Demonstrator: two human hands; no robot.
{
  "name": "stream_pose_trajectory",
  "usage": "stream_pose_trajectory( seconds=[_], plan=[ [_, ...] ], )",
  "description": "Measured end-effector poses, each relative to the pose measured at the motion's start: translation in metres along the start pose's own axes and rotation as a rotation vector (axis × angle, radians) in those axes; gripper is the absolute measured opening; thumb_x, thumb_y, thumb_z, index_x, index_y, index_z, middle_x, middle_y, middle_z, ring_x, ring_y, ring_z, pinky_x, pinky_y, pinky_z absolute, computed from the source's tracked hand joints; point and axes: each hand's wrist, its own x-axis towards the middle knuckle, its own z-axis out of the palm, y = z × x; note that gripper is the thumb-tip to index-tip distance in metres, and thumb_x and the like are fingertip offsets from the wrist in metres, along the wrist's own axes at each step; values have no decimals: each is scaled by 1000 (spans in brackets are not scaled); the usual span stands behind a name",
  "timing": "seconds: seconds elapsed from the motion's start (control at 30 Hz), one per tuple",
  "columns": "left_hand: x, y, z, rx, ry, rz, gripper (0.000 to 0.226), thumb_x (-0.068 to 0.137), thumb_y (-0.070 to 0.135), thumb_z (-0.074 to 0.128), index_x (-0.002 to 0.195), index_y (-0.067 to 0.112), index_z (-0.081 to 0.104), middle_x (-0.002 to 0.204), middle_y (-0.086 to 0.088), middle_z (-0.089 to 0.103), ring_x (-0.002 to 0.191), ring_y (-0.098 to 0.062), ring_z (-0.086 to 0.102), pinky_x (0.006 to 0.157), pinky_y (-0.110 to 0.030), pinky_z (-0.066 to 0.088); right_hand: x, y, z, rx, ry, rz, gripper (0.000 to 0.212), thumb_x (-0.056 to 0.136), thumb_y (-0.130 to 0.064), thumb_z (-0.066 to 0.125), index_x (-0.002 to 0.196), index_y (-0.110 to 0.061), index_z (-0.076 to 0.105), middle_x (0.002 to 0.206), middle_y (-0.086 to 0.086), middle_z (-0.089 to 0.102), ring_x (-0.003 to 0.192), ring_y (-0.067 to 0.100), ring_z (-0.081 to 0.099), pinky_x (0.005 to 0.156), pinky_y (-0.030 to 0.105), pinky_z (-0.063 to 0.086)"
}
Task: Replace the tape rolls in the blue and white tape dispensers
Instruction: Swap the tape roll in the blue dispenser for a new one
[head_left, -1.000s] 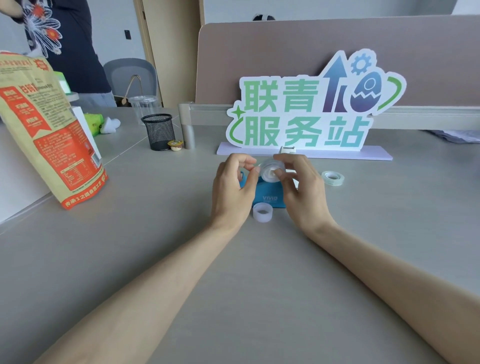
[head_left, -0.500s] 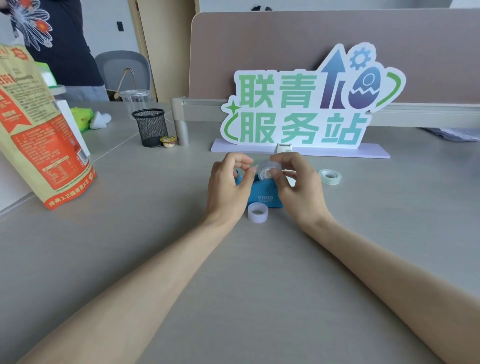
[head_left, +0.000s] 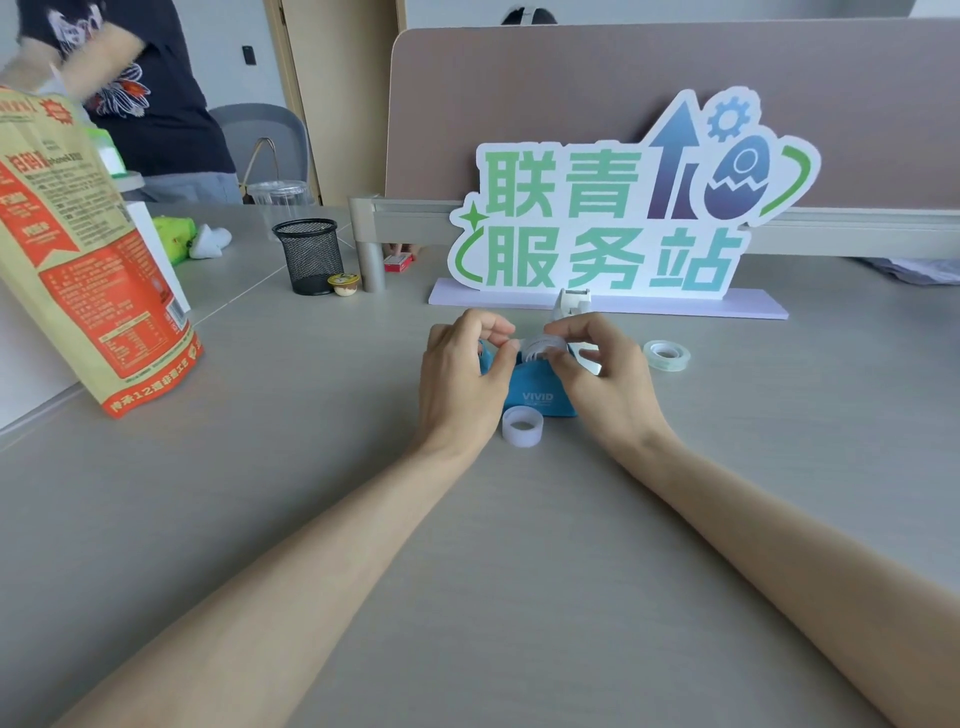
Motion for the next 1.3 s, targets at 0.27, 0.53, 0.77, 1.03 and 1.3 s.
stream_pose_trajectory(
  seconds=[0.27, 0.53, 0.77, 1.03, 1.3],
  plan=[
    [0, 0, -1, -6, 6, 6, 9, 87, 15, 62, 95, 18, 60, 79, 25, 54, 99, -16, 51, 84, -30, 44, -1, 1, 1, -36, 87, -26, 23, 88, -4, 52, 91, -18, 69, 102, -5, 66, 97, 7, 59, 86, 15, 43],
    [0, 0, -1, -8, -6, -21, 11, 87, 15, 63, 98, 16, 60, 77, 24, 53, 101, -16, 50, 82, -27, 42, -1, 5, 2, -97, 108, -87, 30, 85, 3, 50, 88, -15, 73, 93, -12, 63, 89, 2, 59, 76, 10, 44],
    [0, -1, -1, -17, -6, -32, 12, 87, 14, 62, 98, 17, 60, 77, 22, 54, 101, -16, 50, 81, -23, 39, -2, 4, 3, -132, 102, -97, 34, 85, 3, 48, 91, -17, 74, 101, -5, 65, 93, 7, 59, 78, 12, 44],
    [0, -2, 1, -11, -3, -19, 13, 87, 15, 62, 99, 18, 58, 76, 21, 54, 100, -16, 49, 82, -25, 40, -5, 1, 3, -182, 131, -104, 34, 86, 2, 51, 95, -18, 77, 95, -9, 57, 89, 11, 59, 76, 31, 49],
    [0, -1, 0, -19, 9, -28, 15, 87, 13, 61, 101, 17, 58, 77, 22, 53, 99, -16, 49, 80, -22, 38, -5, 2, 4, -231, 122, -162, 35, 85, 2, 50, 99, -15, 76, 95, -6, 59, 86, 15, 60, 72, 29, 49]
  ],
)
